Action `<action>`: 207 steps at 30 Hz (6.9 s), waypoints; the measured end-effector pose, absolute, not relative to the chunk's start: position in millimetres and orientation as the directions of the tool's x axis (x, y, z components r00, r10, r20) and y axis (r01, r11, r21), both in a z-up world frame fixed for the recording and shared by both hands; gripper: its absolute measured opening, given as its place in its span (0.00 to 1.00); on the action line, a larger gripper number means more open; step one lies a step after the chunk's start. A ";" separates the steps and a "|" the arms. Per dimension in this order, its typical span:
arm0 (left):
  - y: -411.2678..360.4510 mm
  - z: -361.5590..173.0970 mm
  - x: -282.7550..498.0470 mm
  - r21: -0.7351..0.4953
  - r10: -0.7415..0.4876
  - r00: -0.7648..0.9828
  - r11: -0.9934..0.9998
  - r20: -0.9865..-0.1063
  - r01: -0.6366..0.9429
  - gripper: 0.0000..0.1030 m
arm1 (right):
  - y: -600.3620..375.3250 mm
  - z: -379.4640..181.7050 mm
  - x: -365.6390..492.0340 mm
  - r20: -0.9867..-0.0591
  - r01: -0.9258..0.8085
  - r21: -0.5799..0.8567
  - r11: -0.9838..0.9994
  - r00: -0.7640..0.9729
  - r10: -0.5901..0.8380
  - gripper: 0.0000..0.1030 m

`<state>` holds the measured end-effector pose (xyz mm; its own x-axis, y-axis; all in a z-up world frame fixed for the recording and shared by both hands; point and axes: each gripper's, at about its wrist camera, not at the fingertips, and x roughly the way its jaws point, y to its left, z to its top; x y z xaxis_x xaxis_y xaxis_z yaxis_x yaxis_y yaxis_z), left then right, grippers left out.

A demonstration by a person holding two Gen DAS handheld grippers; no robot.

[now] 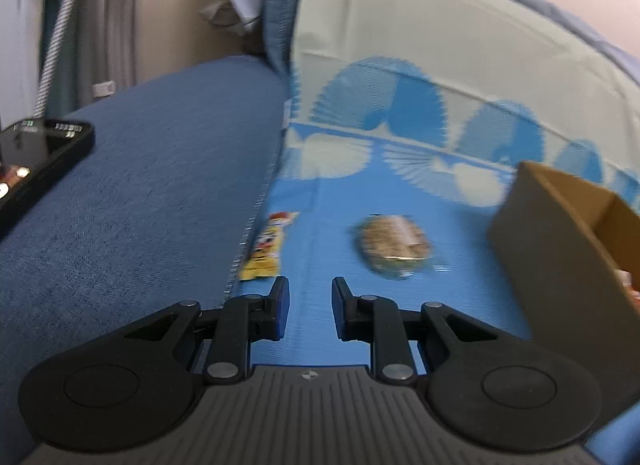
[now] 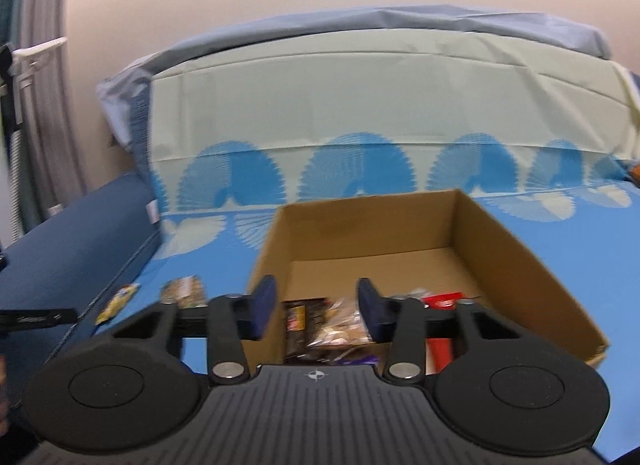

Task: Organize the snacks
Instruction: 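Move both open tools back to the remaining snacks, then grasp the yellow wrapped bar with the left tool while the right tool grasps the nut cake, then lift the yellow bar with the left tool while the right tool lifts the nut cake, then carry the yellow bar in the left tool while the right tool carries the nut cake over the box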

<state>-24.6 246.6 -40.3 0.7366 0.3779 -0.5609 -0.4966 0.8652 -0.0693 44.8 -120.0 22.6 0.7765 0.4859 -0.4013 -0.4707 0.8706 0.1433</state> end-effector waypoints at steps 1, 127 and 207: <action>251.1 -44.9 -21.3 -0.059 0.400 0.722 0.853 -0.565 -0.519 0.25 | -115.6 22.8 43.3 -0.403 -0.488 0.134 0.863 0.768 0.497 0.40; 189.9 -86.1 -41.3 -0.208 -0.003 0.565 0.931 -0.825 -0.299 0.45 | 4.3 -85.8 -23.1 -0.767 -0.734 0.135 0.666 0.349 0.539 0.83; 158.0 19.2 1.1 -0.343 -0.019 0.795 0.908 -0.607 -0.240 0.16 | -186.0 40.6 104.6 -0.387 -0.432 0.230 0.872 0.782 0.489 0.79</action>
